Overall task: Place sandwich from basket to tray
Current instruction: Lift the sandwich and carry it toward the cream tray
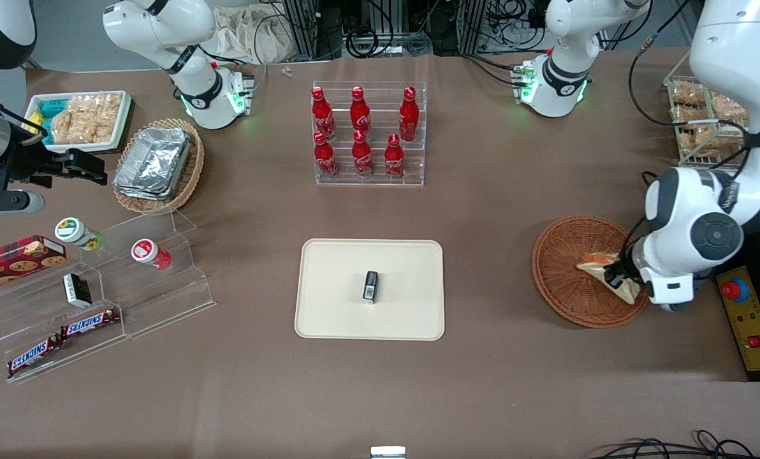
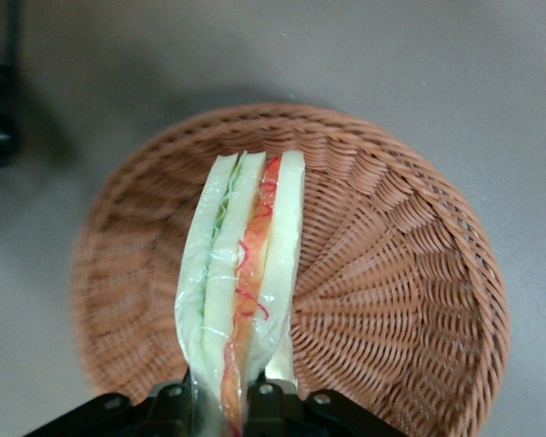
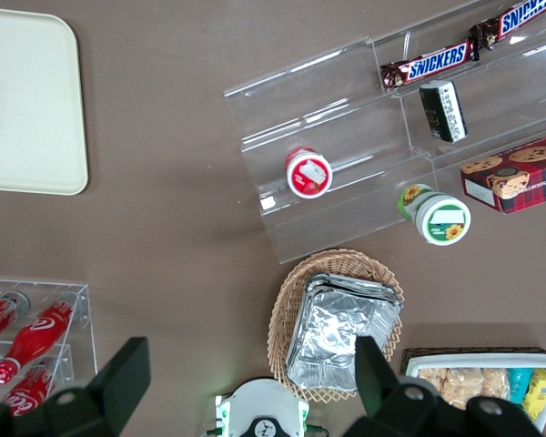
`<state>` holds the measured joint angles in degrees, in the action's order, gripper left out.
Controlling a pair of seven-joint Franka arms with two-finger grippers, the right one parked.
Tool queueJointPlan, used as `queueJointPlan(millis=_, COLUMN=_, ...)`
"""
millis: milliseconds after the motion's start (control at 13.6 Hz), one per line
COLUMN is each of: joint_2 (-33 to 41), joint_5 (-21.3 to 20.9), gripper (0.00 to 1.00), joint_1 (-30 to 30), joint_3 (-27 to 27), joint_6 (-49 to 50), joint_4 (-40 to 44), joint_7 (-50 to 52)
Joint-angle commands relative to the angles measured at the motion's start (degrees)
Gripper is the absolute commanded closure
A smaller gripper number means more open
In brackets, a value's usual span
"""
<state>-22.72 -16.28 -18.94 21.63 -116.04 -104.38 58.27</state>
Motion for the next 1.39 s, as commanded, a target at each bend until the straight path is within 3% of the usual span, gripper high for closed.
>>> queueJointPlan(millis=0, joint_2=0.4, joint_5=-0.2, gripper=1.00, joint_1=0.2, joint_3=2.1, joint_6=13.3, joint_4=10.0, joint_7=-2.5)
queueJointPlan(millis=367, joint_2=-0.2, joint_5=-0.2, gripper=1.00, joint_1=0.5, joint_3=10.0, joint_6=23.7, joint_4=21.3, joint_7=-3.9)
queueJointPlan(millis=661, joint_2=-1.5, joint_5=-0.4, gripper=1.00, joint_1=0.7, joint_3=17.3, joint_6=23.5, joint_4=22.1, joint_7=-15.6)
queueJointPlan(millis=954, joint_2=-9.3, joint_5=-2.3, gripper=1.00, joint_1=10.8, joint_3=18.2, joint_6=22.9, joint_4=25.4, joint_7=-19.2)
queueJointPlan(millis=1321, joint_2=-22.7, joint_5=-10.7, gripper=1.00, joint_1=22.2, joint_3=18.1, joint_6=15.2, joint_4=32.3, joint_7=-13.5)
